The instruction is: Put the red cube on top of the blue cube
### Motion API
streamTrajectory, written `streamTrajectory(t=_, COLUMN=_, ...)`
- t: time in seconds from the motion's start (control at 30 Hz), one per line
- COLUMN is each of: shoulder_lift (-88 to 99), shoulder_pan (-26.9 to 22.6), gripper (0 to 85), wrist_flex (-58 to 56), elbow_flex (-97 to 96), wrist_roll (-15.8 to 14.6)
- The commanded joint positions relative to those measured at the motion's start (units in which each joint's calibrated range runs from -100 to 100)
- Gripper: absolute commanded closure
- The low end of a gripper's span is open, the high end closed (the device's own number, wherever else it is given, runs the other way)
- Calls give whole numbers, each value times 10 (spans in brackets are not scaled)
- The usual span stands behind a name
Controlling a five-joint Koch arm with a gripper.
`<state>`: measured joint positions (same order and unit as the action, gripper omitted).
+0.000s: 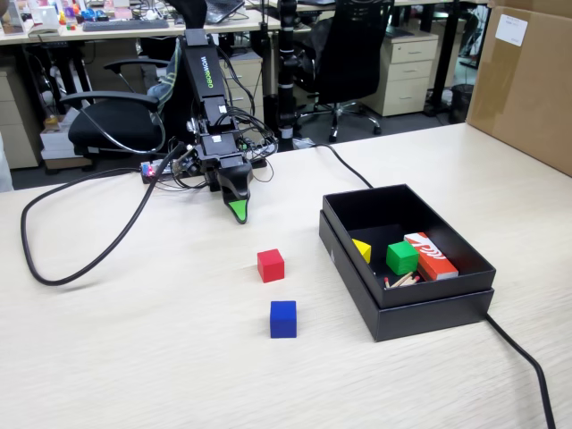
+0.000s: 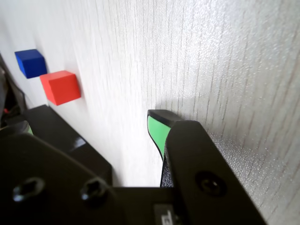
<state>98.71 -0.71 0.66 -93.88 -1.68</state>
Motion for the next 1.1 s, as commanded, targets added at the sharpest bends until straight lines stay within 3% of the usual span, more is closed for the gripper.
streamTrajectory(t=0.0, shoulder_lift=-4, shoulder_pan=3, gripper=374, wrist_flex=-76, elbow_flex=43, wrist_roll=2)
streamTrajectory(t=0.4, shoulder_lift=-100, shoulder_pan=-5, gripper=379, wrist_flex=-294, elbow_flex=333, wrist_roll=-3)
streamTrajectory(t=0.8, shoulder_lift=-494, shoulder_pan=-7, gripper=379, wrist_flex=-541, elbow_flex=748, wrist_roll=-12)
streamTrajectory(t=1.07, shoulder_lift=-693, shoulder_pan=-14, gripper=380, wrist_flex=-593, elbow_flex=908, wrist_roll=-12)
